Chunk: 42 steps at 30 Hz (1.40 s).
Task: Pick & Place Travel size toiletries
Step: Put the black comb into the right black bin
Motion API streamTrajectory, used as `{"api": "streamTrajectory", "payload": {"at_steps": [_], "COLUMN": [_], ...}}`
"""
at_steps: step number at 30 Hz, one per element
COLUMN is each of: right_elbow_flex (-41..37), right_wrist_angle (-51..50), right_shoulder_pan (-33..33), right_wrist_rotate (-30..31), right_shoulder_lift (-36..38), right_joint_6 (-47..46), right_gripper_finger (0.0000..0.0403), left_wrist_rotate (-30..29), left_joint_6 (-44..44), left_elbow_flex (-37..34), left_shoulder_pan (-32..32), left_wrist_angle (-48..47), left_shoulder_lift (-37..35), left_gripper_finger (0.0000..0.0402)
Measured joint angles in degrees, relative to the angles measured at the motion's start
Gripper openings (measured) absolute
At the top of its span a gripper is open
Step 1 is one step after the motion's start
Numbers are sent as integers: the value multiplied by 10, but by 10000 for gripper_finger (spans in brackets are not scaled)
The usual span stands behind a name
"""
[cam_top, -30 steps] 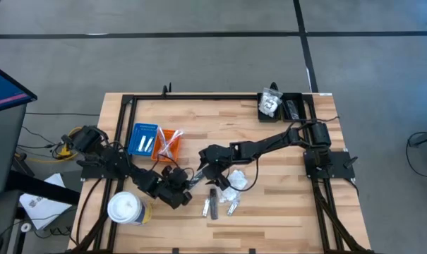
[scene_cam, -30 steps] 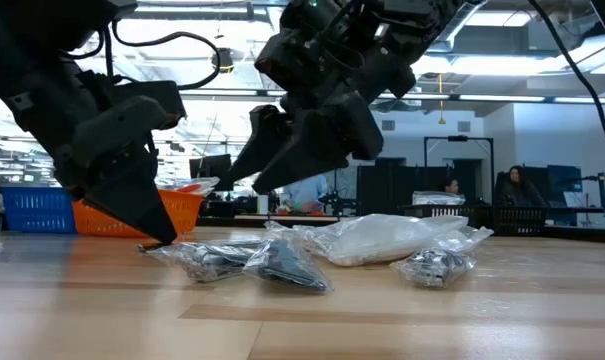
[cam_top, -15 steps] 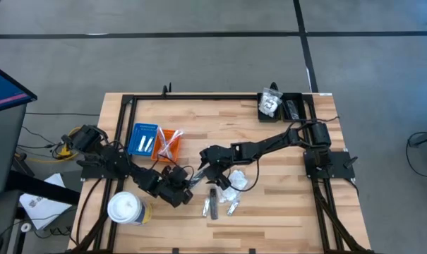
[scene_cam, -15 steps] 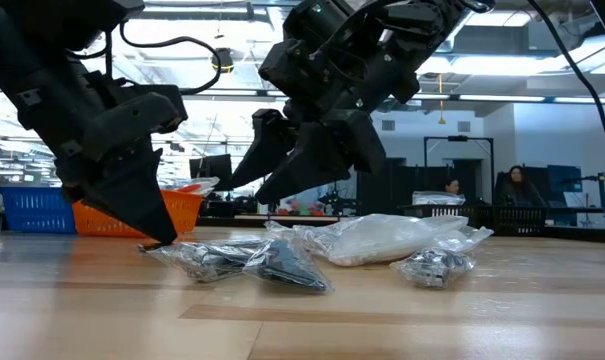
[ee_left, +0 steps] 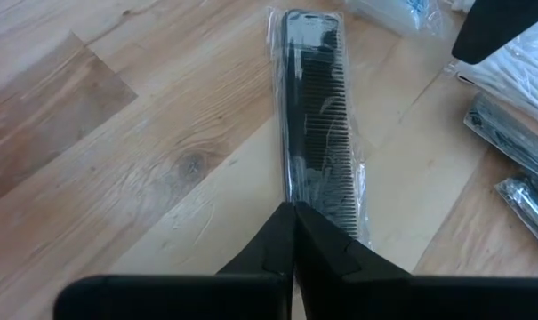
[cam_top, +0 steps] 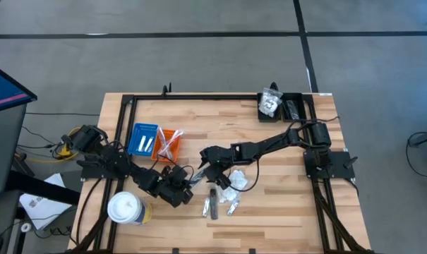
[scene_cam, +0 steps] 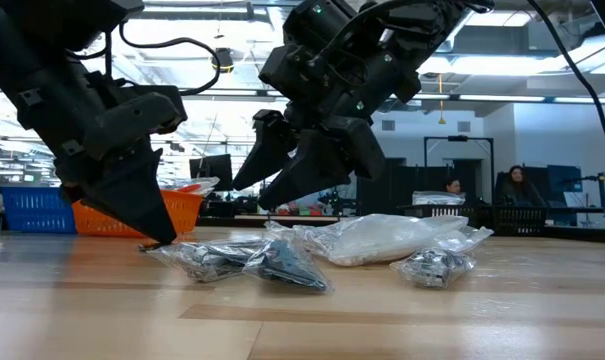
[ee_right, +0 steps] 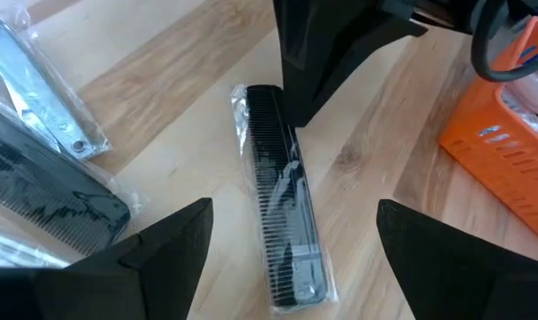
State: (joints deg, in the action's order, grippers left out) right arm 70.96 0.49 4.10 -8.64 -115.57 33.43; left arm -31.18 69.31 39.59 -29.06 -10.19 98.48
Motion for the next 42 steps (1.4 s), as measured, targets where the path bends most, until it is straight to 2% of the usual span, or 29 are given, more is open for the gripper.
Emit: {"api": "streamTrajectory", "payload": {"at_steps": [22, 29, 39, 42], "right_elbow_flex": [0, -1, -1, 17], "right_wrist_angle": [-9, 41, 62, 71], "right_shoulder_pan": [0, -2, -11, -13], "right_wrist_rotate": [0, 14, 16, 15], "right_shoulder_lift": [0, 0, 0, -32], "right_joint_6": [2, -2, 0, -3], "right_gripper_finger": [311, 311, 310, 310], "left_wrist_rotate": [1, 1, 1, 0], "left_joint_6": [2, 1, 0, -1], "left_elbow_flex": [-2, -2, -2, -2], "left_shoulder_pan": [0, 0, 0, 0], "left_wrist_angle": [-16, -15, -14, -14], "left_shoulder_lift": [1, 1, 1, 1], "left_gripper_finger": [0, 0, 0, 0]}}
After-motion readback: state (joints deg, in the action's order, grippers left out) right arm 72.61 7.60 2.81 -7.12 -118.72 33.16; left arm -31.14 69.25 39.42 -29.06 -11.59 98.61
